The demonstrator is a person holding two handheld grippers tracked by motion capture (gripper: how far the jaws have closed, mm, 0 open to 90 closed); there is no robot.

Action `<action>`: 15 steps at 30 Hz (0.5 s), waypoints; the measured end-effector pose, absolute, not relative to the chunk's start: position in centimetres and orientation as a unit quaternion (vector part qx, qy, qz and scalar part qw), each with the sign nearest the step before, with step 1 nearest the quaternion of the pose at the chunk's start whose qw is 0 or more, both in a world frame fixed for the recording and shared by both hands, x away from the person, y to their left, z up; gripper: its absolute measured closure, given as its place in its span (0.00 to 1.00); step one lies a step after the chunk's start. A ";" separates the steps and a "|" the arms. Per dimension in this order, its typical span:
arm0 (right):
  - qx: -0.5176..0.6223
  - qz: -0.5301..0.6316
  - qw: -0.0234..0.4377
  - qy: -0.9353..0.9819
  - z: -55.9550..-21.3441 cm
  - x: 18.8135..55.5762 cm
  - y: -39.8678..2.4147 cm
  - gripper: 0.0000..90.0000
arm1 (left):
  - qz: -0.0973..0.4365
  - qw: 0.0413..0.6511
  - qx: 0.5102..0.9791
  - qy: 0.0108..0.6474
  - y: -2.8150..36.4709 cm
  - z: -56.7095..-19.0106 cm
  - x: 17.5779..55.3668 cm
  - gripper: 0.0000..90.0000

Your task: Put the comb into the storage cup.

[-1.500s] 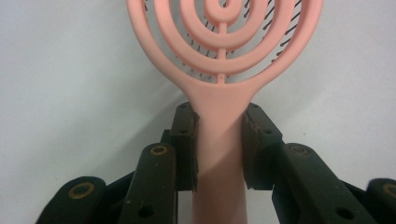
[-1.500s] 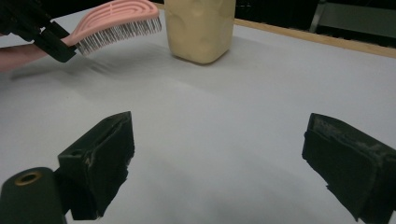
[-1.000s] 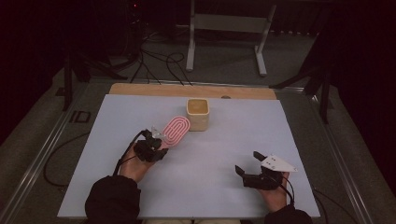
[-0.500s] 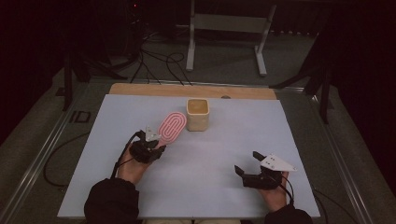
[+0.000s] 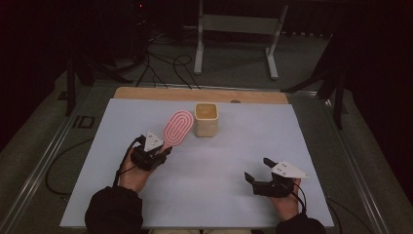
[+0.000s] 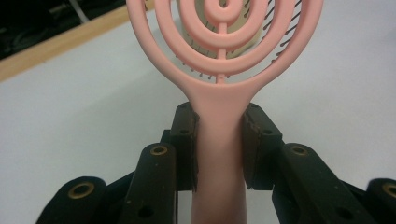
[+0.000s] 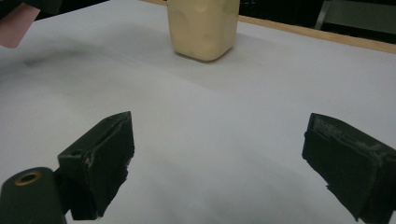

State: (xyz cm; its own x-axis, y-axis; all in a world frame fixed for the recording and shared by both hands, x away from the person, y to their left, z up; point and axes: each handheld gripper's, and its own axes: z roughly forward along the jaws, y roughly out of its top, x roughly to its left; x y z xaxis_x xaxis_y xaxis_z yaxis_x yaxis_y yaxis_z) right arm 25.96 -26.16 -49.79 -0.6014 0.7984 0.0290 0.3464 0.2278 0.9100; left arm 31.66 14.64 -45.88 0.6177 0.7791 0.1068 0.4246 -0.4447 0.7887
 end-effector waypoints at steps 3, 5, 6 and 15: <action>0.383 0.491 0.229 0.748 -49.8 25.9 -26.1 0.10 | 0.246 0.385 0.811 0.365 14.7 -45.7 31.4 0.78; 0.384 0.492 0.228 0.748 -49.8 26.0 -26.1 0.10 | 0.254 0.384 0.810 0.364 14.7 -45.6 31.3 0.78; 0.385 0.493 0.228 0.746 -49.8 26.0 -26.1 0.10 | 0.257 0.384 0.809 0.364 14.7 -45.6 31.3 0.78; 0.383 0.498 0.228 0.744 -49.7 25.9 -26.0 0.10 | 0.272 0.398 0.801 0.356 14.7 -45.1 30.9 0.78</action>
